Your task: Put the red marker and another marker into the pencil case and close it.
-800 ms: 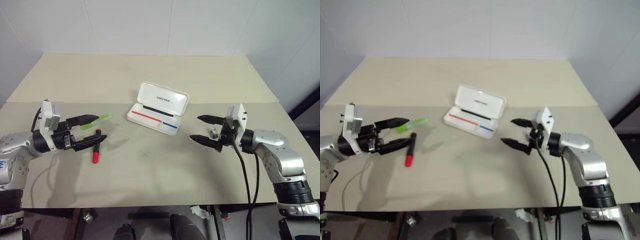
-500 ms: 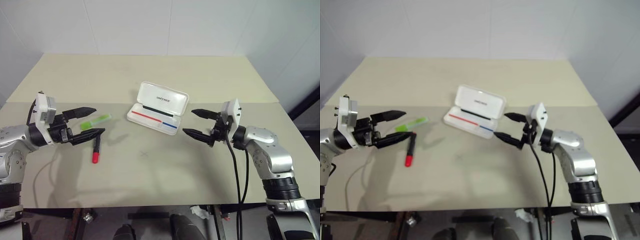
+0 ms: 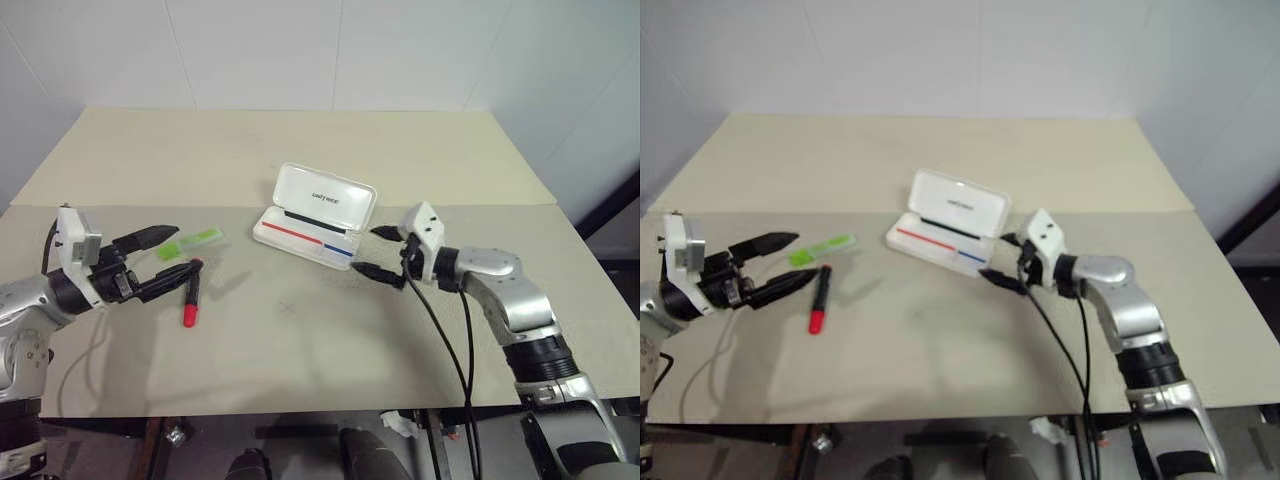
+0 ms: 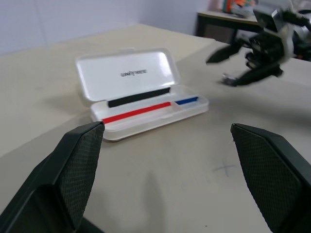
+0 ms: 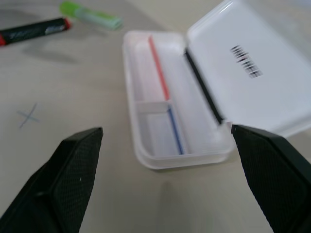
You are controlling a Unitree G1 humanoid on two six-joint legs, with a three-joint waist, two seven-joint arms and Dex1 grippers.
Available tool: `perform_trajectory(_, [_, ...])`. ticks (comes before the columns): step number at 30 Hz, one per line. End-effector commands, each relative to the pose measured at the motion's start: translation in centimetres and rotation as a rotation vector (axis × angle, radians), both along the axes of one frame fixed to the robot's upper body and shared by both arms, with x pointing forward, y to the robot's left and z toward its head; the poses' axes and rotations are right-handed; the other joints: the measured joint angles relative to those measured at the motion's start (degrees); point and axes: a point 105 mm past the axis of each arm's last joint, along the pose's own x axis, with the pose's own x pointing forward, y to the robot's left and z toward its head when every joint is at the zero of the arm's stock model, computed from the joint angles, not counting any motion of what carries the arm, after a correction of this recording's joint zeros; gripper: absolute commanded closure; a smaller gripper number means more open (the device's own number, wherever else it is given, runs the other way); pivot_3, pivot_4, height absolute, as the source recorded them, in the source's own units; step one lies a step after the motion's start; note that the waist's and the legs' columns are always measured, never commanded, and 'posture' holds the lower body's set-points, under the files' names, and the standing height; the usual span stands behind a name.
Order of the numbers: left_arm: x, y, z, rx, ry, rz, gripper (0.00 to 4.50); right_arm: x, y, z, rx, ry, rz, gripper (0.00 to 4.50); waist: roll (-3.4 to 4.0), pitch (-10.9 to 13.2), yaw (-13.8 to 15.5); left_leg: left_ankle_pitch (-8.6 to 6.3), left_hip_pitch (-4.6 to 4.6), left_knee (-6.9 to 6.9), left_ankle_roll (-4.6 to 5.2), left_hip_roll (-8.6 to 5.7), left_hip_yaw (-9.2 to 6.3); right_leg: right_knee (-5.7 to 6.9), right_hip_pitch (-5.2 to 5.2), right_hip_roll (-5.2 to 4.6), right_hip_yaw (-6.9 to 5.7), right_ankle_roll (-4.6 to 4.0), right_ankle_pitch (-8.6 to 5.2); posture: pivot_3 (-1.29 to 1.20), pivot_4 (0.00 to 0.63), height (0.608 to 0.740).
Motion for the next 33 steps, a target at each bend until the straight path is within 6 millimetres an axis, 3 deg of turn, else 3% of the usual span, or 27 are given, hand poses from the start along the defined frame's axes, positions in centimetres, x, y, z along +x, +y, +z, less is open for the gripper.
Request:
perform_trajectory(1, [-0.8, 0.1, 1.2, -0.005, -0.066, 0.012, 0.04, -0.3, 1.6, 0.1, -0.038, 0.02, 0.077, 0.0, 0.0, 0.0, 0.04, 0.0, 0.0, 0.0, 0.0, 0.0, 0.0, 0.0, 0.0, 0.01, 0.0, 0.0, 0.0, 0.0, 0.15, 0.74])
perform_trajectory(10, [-1.7, 0.3, 1.5, 0.001, -0.089, 0.057, 0.04, 0.9, 5.4, -0.9, -0.08, 0.043, 0.154, 0.0, 0.0, 0.0, -0.52, -0.01, 0.0, 0.06, -0.01, 0.0, -0.01, 0.05, 0.0, 0.01, -0.01, 0.0, 0.0, 0.0, 0.15, 0.74])
perform_trajectory(27, [-3.6, 1.2, 1.8, 0.02, -0.105, 0.138, 0.04, 3.5, 6.9, -3.5, -0.216, 0.075, 0.108, 0.0, 0.0, 0.0, -2.01, -0.03, 0.0, 0.06, -0.05, 0.0, -0.01, 0.04, 0.0, -0.01, -0.02, 0.0, 0.0, 0.0, 0.15, 0.74])
perform_trajectory(30, [-3.7, 1.3, 1.9, 0.019, -0.106, 0.143, 0.0, 3.9, 6.8, -3.9, -0.256, 0.087, 0.082, 0.64, 0.0, 0.0, -2.17, -0.03, 0.03, 0.14, -0.06, 0.0, -0.02, 0.12, 0.03, -0.02, -0.02, 0.0, 0.0, 0.0, 0.15, 0.74])
perform_trajectory(33, [-3.7, 1.3, 2.0, 0.02, -0.109, 0.146, 0.0, 4.2, 7.1, -3.5, -0.256, 0.086, 0.075, 1.66, 0.0, 0.0, -2.31, -0.03, 0.04, 0.27, -0.06, 0.0, -0.02, 0.24, 0.05, -0.01, -0.01, 0.0, 0.0, 0.0, 0.15, 0.74])
